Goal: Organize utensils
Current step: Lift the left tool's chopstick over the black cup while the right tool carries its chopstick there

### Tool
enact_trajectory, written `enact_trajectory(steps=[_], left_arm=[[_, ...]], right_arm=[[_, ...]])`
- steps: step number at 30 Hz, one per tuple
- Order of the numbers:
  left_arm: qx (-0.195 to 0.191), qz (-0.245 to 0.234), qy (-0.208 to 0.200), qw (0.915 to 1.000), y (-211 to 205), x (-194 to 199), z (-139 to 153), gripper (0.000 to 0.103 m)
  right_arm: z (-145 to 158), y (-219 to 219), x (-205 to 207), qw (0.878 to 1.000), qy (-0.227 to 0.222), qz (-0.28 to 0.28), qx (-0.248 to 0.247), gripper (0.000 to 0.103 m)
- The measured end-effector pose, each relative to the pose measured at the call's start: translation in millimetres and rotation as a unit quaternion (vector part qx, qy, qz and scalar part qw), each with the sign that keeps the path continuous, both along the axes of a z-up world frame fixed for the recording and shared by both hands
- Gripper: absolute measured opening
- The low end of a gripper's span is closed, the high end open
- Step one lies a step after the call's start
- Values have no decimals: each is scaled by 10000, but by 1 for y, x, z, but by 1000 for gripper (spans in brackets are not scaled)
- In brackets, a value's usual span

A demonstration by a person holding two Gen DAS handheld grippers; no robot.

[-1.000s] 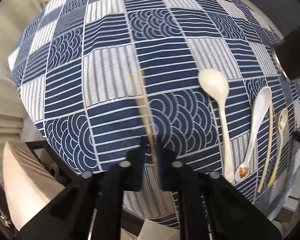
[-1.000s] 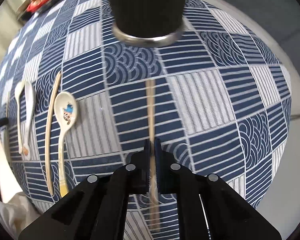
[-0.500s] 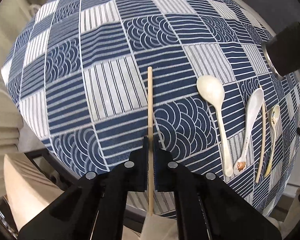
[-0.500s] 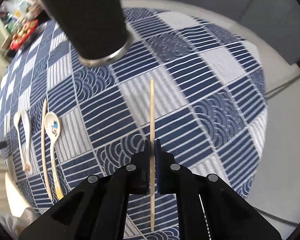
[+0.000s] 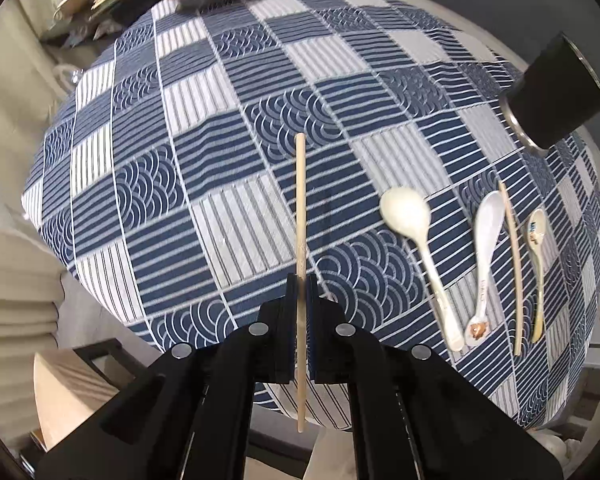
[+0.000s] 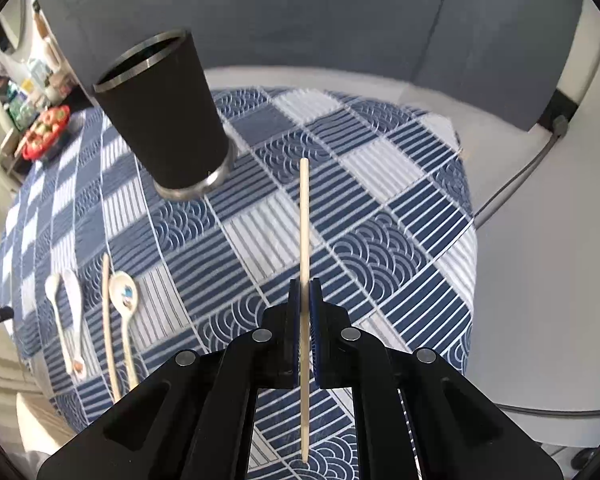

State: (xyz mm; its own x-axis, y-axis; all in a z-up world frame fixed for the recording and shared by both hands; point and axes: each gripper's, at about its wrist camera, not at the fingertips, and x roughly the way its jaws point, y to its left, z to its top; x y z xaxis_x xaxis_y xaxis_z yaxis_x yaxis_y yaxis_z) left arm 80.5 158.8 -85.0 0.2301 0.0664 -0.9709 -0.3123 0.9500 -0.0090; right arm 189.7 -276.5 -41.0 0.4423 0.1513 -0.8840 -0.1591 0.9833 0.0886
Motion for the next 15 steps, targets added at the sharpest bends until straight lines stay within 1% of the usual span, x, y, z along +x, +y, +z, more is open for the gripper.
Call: enact_trajectory(steps=[5,7,10,15], left_arm=[[160,-147,-262,9994,-3,2,19,4],[195,-209,-397,9988,-6,8,29,4],[351,-391,-662,9964,-15,19,48,4],[406,-553,-1056,9920,-26,42,78,4]], right_arm=[[28,-5,-3,9989,-420,-174,106,4],[36,-6,-4,9982,-543,-206,139,4],[53,-9,-3,9961,-827,-232,208,4],[82,-15,1,9909,-1272,-305,303,5]])
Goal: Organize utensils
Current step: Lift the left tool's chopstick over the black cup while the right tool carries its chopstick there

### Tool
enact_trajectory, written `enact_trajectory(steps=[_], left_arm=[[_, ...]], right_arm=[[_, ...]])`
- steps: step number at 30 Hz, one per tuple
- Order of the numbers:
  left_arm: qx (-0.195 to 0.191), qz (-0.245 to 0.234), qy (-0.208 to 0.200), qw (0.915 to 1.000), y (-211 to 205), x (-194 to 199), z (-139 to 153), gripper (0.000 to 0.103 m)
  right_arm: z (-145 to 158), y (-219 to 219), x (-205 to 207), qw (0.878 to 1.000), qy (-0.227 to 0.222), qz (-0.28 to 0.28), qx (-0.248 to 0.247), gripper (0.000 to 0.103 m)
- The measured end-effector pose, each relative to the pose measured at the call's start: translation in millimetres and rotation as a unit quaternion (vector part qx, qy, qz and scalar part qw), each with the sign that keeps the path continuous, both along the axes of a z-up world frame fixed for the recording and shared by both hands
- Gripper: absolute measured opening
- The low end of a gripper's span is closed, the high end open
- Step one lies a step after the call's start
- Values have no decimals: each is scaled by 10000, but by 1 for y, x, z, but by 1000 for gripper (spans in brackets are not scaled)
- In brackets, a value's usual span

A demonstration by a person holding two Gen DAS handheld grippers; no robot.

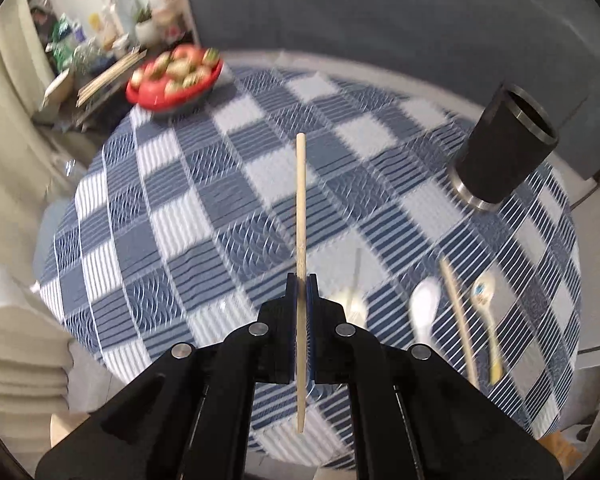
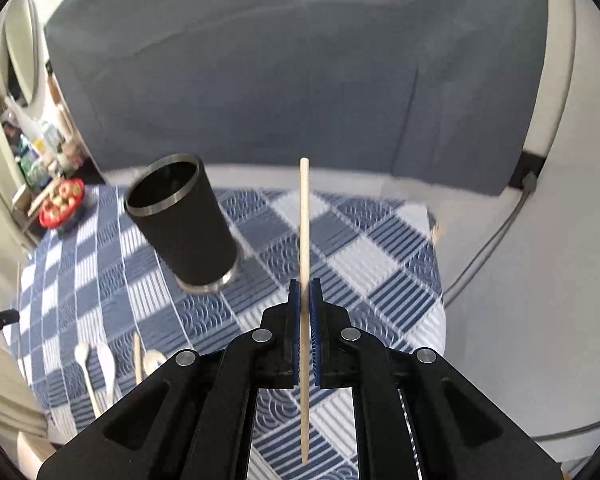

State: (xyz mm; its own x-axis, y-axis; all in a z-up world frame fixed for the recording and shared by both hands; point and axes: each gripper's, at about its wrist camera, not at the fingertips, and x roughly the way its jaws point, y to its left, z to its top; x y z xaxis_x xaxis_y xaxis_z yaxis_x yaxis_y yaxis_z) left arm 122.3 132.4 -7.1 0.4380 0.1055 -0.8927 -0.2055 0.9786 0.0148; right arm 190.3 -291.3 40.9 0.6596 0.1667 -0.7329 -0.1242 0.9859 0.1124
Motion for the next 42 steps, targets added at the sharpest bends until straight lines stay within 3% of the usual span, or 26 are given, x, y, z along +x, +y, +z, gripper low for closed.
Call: enact_trajectory(steps=[10,23,27,35,42], left_arm=[[79,-391,-869,9954,-37,58,67,4],[126,-769,-1570,9845,-88,136,128,4],[122,-937,-1734,9803,-107,160,139,4],[-406,-1247,-2082,9693,-129,193,147,4],[-921,-1793,-2482,9475,-145,210,133,4]], right_arm=[[54,-3,24,9968,-756,226,138,5],[104,19,79,9831,-1540,839,521,5],[109,29,95,9771,-1740,1022,672,5],[106,45,124,9628,-2056,1394,1059,5],[88,69,143,9426,-2200,1991,1532,5]])
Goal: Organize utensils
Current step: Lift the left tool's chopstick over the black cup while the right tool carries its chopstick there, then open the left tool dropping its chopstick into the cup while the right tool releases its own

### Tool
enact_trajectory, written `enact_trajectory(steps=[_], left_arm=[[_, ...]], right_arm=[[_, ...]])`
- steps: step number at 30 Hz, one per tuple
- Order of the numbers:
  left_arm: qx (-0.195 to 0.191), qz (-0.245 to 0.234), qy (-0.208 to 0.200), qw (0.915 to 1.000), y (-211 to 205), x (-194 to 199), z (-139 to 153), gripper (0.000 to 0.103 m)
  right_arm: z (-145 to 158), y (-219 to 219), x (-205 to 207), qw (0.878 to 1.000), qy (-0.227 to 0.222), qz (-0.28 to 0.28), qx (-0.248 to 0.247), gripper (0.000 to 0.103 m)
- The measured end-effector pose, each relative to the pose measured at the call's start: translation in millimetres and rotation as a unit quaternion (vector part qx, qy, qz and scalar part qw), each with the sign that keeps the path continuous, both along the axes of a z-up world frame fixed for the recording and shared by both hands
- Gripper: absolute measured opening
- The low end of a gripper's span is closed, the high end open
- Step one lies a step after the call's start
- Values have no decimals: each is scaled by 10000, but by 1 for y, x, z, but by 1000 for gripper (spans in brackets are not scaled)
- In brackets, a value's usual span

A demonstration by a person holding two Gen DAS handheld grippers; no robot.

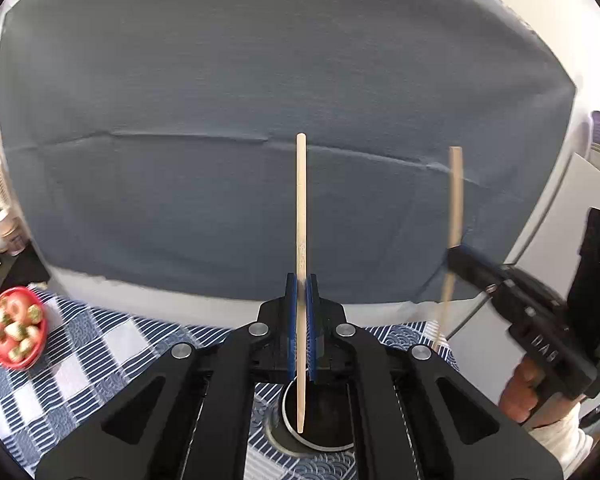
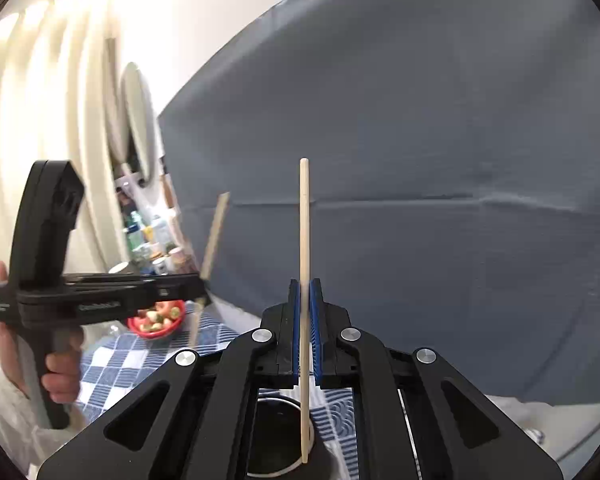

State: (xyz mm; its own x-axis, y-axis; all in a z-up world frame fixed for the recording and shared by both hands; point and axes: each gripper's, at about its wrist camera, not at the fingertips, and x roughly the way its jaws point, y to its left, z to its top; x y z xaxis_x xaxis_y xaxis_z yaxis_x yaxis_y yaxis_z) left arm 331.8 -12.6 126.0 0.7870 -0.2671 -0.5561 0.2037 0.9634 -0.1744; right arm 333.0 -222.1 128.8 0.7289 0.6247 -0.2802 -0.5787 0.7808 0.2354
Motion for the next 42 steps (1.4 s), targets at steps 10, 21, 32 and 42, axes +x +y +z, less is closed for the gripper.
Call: enact_trajectory(steps=[10,21,32,42], left_arm=[[-542,-86,199,9983,4,18,-51,4],[-549,-166,602,9965,2,12,-87,4],[-600,-127,447,9971,27,-8,-79,40],[-198,806,112,9965,79,-51,-39,97]], right_arm=[[-46,29,19,9972,226,692,148,5],[-91,35,12,9945,741,743,6,5],[-78,35,-2,9967,560,189,-562,31],[-48,21,-36,9926,59,-640,-1032,88]])
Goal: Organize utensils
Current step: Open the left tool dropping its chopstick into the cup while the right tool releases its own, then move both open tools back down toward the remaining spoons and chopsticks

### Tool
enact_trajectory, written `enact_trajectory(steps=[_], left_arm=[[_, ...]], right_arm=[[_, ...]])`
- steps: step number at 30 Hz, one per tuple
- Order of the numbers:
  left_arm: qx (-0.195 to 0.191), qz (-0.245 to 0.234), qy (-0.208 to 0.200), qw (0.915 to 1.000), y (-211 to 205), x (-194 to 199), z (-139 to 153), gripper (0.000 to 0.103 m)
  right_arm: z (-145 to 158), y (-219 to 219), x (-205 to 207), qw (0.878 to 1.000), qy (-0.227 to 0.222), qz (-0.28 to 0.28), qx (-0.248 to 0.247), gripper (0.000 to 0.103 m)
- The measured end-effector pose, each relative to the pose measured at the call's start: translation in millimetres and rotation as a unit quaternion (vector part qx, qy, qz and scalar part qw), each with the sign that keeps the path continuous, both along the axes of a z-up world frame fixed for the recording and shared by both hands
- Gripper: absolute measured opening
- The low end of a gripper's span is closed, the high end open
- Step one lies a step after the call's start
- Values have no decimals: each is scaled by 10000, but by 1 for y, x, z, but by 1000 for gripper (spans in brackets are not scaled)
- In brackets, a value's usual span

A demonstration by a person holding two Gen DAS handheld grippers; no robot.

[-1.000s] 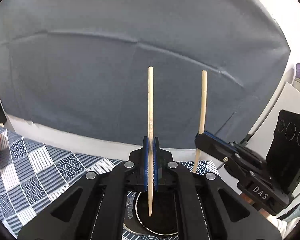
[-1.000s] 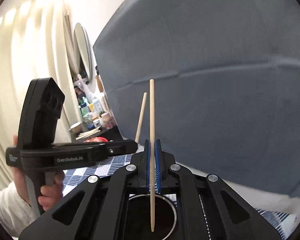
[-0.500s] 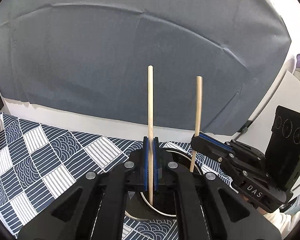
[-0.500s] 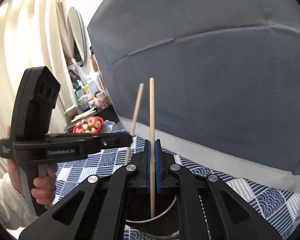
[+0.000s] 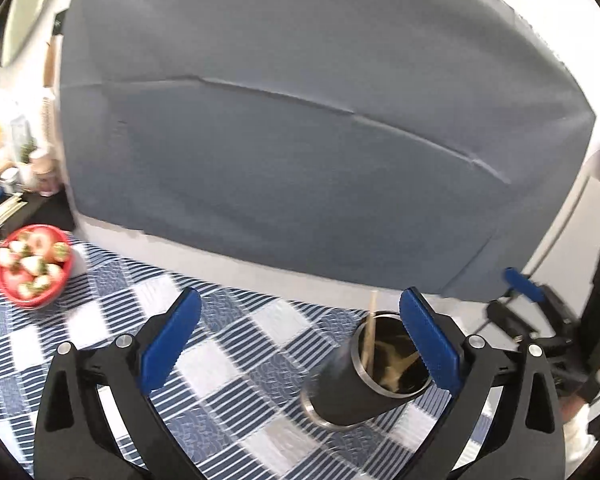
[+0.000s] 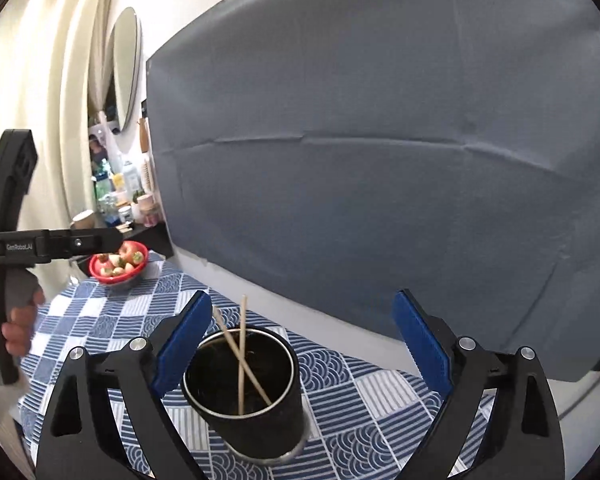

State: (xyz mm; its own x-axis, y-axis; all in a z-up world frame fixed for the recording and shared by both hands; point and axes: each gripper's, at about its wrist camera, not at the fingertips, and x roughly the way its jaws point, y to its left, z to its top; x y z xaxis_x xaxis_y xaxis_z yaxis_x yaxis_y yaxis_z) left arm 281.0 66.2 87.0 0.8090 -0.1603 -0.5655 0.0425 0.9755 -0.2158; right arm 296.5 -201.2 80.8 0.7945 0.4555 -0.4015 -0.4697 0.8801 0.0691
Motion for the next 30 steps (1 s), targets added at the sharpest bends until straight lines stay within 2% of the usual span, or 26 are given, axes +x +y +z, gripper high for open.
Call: enact_trajectory(steps=[8,18,30], left_arm=[[96,146,314,9994,18,-32,-9,97],[213,159,461,9986,27,-80,-18,97],[263,307,905,9951,45,-125,-52,97]], right_arm=[[4,10,-35,9995,63,-28,-318,90],[2,21,-81,9986,160,3,-504,90],[-20,35,-127,9963,389,-1,-772,90]])
